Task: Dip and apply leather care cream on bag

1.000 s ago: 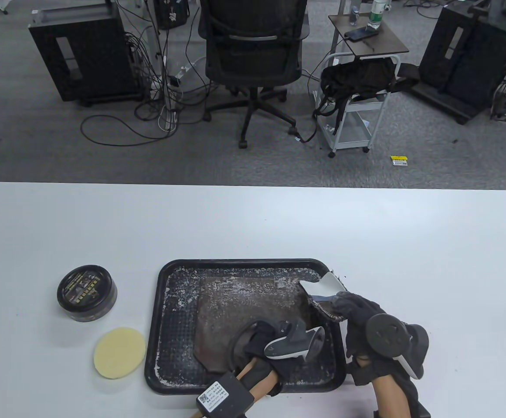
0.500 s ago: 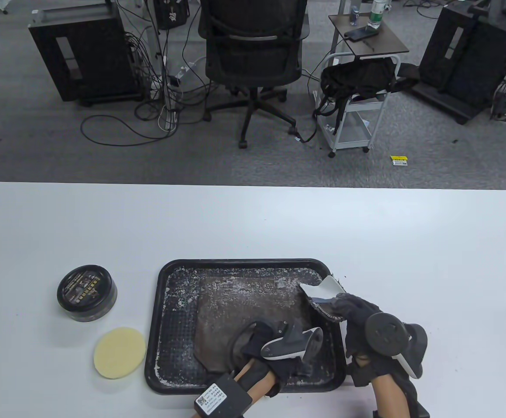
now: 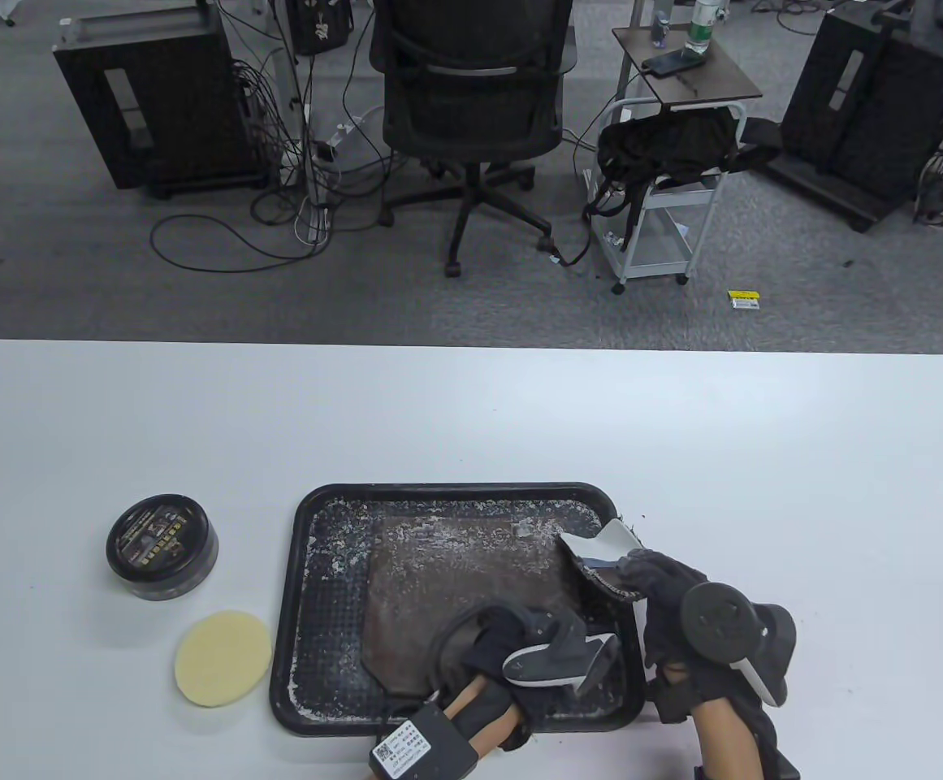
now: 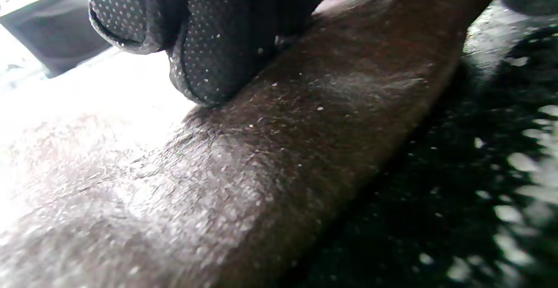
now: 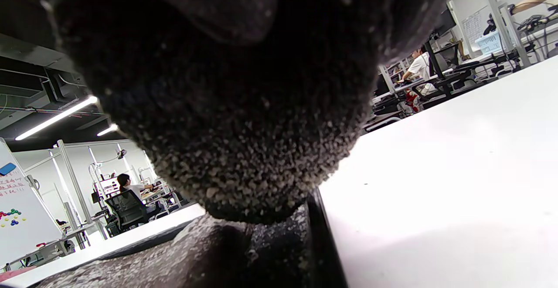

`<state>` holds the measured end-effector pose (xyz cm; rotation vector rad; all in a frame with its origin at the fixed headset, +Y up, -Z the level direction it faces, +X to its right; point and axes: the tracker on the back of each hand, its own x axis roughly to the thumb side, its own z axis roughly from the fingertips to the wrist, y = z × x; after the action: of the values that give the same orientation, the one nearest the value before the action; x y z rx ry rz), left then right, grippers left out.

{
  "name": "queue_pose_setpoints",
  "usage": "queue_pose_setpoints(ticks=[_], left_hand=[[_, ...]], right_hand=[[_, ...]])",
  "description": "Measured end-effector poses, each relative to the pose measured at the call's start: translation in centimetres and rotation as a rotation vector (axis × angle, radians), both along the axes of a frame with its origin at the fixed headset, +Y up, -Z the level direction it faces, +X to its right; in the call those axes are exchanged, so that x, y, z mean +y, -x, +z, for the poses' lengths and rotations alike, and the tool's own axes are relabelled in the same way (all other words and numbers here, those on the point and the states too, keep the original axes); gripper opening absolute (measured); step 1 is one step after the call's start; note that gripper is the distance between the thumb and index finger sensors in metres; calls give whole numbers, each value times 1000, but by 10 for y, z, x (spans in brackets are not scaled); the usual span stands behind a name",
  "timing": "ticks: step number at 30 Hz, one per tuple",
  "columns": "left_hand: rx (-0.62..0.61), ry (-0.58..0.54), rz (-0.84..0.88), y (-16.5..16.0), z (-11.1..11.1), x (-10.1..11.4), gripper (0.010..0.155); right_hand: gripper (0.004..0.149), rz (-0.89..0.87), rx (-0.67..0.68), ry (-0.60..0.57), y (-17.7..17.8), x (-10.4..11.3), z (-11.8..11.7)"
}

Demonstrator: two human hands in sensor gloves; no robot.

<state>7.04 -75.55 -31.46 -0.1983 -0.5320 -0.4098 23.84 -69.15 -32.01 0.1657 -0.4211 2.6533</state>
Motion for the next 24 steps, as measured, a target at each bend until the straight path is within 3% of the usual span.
queue_pose_setpoints(ticks=[9, 20, 24], left_hand=[[16, 18, 211, 16, -2, 10, 63], [106, 80, 577, 56, -13, 25, 58], [120, 1, 782, 74, -14, 47, 57]], right_hand=[[46, 0, -3, 0, -1, 0, 0], [46, -35, -74, -38, -12, 4, 2], [46, -73, -128, -78, -19, 8, 5]])
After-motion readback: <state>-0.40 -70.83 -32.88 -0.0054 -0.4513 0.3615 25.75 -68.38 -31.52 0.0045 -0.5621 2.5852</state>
